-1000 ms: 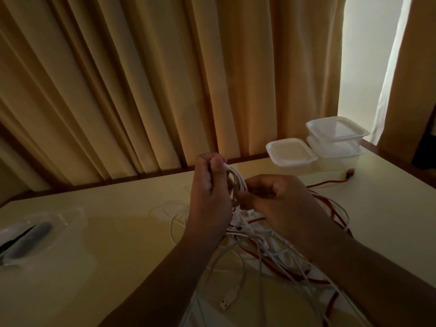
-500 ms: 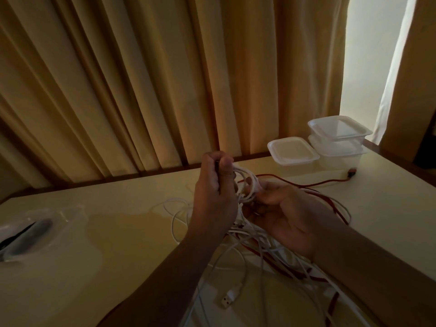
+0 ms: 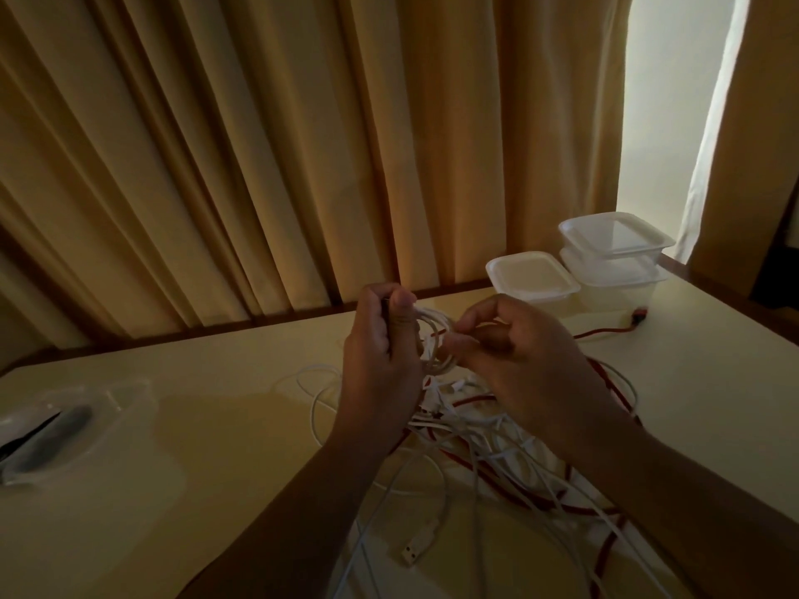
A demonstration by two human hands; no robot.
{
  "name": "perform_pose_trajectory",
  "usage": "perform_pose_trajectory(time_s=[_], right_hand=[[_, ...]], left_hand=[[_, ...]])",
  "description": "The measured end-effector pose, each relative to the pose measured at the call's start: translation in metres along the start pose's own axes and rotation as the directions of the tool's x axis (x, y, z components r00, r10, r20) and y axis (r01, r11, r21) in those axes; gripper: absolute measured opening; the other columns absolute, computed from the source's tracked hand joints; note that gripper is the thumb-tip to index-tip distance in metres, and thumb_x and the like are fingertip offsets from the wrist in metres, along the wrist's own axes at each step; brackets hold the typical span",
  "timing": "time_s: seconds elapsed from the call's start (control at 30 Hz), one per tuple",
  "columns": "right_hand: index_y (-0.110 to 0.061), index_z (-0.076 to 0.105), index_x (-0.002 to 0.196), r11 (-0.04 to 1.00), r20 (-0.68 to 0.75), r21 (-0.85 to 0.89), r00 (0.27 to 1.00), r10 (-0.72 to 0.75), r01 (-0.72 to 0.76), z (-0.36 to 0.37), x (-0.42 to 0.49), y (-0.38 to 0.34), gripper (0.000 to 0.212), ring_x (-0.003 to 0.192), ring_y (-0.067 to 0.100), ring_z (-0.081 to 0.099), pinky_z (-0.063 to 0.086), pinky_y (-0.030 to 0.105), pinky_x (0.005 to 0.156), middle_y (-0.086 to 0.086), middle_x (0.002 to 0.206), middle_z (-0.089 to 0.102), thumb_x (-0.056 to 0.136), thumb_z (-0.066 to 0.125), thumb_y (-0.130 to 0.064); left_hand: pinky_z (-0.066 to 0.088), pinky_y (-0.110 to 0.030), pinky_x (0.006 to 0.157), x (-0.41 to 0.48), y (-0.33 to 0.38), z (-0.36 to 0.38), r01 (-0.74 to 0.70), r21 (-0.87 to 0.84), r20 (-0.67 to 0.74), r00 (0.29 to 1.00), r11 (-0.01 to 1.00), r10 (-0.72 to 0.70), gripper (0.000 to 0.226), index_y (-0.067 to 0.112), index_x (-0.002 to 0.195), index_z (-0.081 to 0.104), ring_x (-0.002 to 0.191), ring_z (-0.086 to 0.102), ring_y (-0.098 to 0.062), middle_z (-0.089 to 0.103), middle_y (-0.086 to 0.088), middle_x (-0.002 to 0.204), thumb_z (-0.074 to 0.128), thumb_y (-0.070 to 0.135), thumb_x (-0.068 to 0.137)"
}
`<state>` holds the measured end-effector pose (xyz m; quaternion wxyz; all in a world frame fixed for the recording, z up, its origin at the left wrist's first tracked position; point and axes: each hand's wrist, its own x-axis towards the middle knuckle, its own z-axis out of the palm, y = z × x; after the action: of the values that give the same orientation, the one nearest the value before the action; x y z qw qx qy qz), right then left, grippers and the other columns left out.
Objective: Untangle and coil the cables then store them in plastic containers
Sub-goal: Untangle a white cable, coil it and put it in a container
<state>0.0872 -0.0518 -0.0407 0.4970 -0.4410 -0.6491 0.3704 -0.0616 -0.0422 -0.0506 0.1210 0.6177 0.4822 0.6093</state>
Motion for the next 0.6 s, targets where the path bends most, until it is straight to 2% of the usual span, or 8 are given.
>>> perform_pose_trajectory(time_s=[0.13,0.23,0.3,0.37,0.43,0.47,0.53,0.6], right_hand=[[-0.019,0.065,0.096,0.993,-0.005,0.109,0.999,0.036,-0.035,-0.005,0.006,0.004,0.004,0.083,0.009,0.076,0.062,0.038,0.081,-0.001,0.090,0.078,0.094,0.068,-0.017],[-0.019,0.065,0.108,0.977,0.060,0.161,0.990,0.129,-0.137,-0.006,0.010,0.008,0.012,0.085,0.012,0.076,0.062,0.039,0.085,0.000,0.091,0.079,0.099,0.060,-0.013],[-0.026,0.066,0.117,0.972,0.145,0.163,0.978,0.147,-0.170,-0.004,0.009,0.007,0.022,0.088,0.012,0.075,0.061,0.040,0.088,-0.002,0.095,0.078,0.104,0.050,-0.018],[-0.029,0.067,0.110,0.977,0.242,0.179,0.968,0.067,-0.113,0.000,0.006,0.008,0.028,0.085,0.013,0.071,0.058,0.037,0.084,-0.004,0.092,0.075,0.108,0.040,-0.036],[-0.030,0.064,0.103,0.998,0.243,0.065,0.970,0.010,-0.027,0.005,0.004,0.009,0.037,0.070,0.013,0.062,0.053,0.026,0.068,-0.003,0.080,0.067,0.105,0.035,-0.053],[-0.030,0.062,0.105,0.997,0.213,-0.067,0.977,-0.033,0.049,0.006,0.004,0.010,0.033,0.066,0.009,0.060,0.049,0.018,0.060,-0.003,0.079,0.065,0.104,0.038,-0.052],[-0.022,0.059,0.112,0.946,0.161,-0.273,0.977,-0.137,0.178,0.009,0.005,0.013,0.025,0.068,-0.003,0.058,0.045,0.012,0.058,-0.006,0.078,0.062,0.105,0.043,-0.040],[-0.019,0.058,0.109,0.914,0.124,-0.332,0.972,-0.201,0.231,0.008,0.006,0.018,0.021,0.068,-0.006,0.057,0.043,0.011,0.057,-0.008,0.077,0.060,0.105,0.045,-0.034]], left_hand=[[0.049,-0.030,0.052,0.001,0.001,-0.001,0.098,-0.097,-0.019,0.995,0.990,-0.100,0.021,0.023,0.103,0.055,0.062,0.055,-0.014,0.057,-0.001,0.072,0.040,0.038,0.108],[0.046,-0.028,0.053,0.001,-0.001,0.000,0.125,-0.150,0.003,0.992,0.981,-0.126,0.022,0.021,0.102,0.055,0.062,0.052,-0.014,0.054,0.002,0.070,0.040,0.036,0.109],[0.046,-0.029,0.055,0.000,-0.001,0.001,0.096,-0.109,0.016,0.995,0.989,-0.095,0.020,0.024,0.102,0.054,0.062,0.052,-0.011,0.056,0.004,0.071,0.040,0.036,0.109],[0.048,-0.025,0.053,-0.002,0.001,0.003,0.042,-0.042,0.038,0.998,0.998,-0.041,0.014,0.031,0.100,0.052,0.061,0.054,-0.004,0.060,0.012,0.076,0.040,0.034,0.108],[0.054,-0.027,0.058,-0.004,0.001,0.005,0.020,-0.002,0.063,0.998,1.000,-0.020,0.012,0.036,0.102,0.050,0.070,0.061,-0.003,0.063,0.020,0.087,0.039,0.039,0.106],[0.056,-0.029,0.061,-0.004,0.001,0.005,0.015,-0.006,0.080,0.997,1.000,-0.015,0.013,0.036,0.103,0.050,0.074,0.064,-0.005,0.064,0.019,0.090,0.039,0.042,0.105],[0.056,-0.027,0.061,-0.006,0.002,0.005,0.019,-0.053,0.116,0.993,0.998,-0.012,0.019,0.029,0.105,0.053,0.075,0.066,-0.007,0.065,0.017,0.087,0.039,0.042,0.104],[0.052,-0.019,0.058,-0.005,0.005,0.003,0.092,-0.118,0.135,0.988,0.989,-0.076,0.025,0.018,0.106,0.057,0.070,0.065,-0.002,0.066,0.015,0.081,0.040,0.037,0.107]])
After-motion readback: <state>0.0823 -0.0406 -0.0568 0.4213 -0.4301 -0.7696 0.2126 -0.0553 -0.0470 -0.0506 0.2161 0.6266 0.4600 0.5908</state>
